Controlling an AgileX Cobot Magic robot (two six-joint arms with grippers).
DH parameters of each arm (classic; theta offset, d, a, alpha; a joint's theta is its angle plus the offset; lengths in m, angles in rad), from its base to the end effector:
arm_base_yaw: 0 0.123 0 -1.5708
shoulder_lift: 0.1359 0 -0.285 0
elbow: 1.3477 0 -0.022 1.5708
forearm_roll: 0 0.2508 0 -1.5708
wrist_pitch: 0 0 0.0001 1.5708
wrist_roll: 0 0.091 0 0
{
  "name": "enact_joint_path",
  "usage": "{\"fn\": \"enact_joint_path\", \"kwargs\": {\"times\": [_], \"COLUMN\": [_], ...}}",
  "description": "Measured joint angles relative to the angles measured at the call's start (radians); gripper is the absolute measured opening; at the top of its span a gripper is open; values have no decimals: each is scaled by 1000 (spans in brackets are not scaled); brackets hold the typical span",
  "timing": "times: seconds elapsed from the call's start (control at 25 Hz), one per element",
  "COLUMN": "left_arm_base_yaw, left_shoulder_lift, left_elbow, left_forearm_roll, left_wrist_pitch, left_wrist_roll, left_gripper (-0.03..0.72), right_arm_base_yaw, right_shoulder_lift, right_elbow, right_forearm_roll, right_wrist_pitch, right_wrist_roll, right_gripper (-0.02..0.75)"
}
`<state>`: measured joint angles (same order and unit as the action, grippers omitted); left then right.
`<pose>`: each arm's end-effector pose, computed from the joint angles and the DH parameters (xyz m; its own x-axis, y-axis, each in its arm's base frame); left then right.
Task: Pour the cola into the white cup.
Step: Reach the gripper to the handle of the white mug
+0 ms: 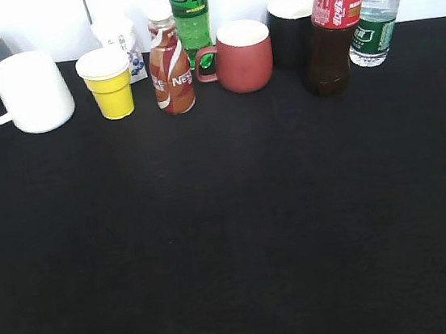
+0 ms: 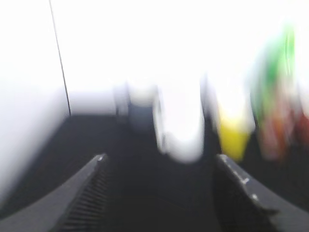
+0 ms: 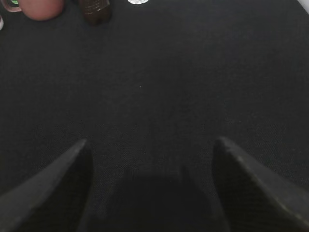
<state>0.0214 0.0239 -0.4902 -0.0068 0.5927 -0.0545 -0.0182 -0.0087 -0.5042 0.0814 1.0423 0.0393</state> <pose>0.0114 -0.0001 0.3152 -0.0380 -0.0609 -0.9974 -0.0199 0.9980 -0.0602 -0.0060 0.0065 0.2801 -0.4288 0.0879 -0.8991 -0.0109 0.9947 0.1025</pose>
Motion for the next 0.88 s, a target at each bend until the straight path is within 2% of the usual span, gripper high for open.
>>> {"fn": "enact_joint_path", "kwargs": {"times": [0.16,0.4,0.52,0.6,0.72,0.88], "left_arm_base_yaw": [0,0,0,0,0,0], "left_shoulder_lift": [328,1155,1498,1662,1811,1929], "left_elbow": [209,230,230,194,43,-170], "left_forearm_roll": [13,29,101,102,97,73], "left_wrist_pitch": [-676,-1371,-1721,-1785,-1792,-1672], "left_wrist_roll": [0,0,0,0,0,0], "left_gripper": [486,484,476,445,433,426], "right_arm_base_yaw": [0,0,0,0,0,0], "right_shoulder_lift": [0,0,0,0,0,0], "right_elbow": [0,0,0,0,0,1], "right_forearm_roll": [0,0,0,0,1,1], "right_wrist_pitch": [0,0,0,0,0,0], "right_wrist_roll": [0,0,0,0,0,0], "right_gripper": [586,587,585,585,586,586]}}
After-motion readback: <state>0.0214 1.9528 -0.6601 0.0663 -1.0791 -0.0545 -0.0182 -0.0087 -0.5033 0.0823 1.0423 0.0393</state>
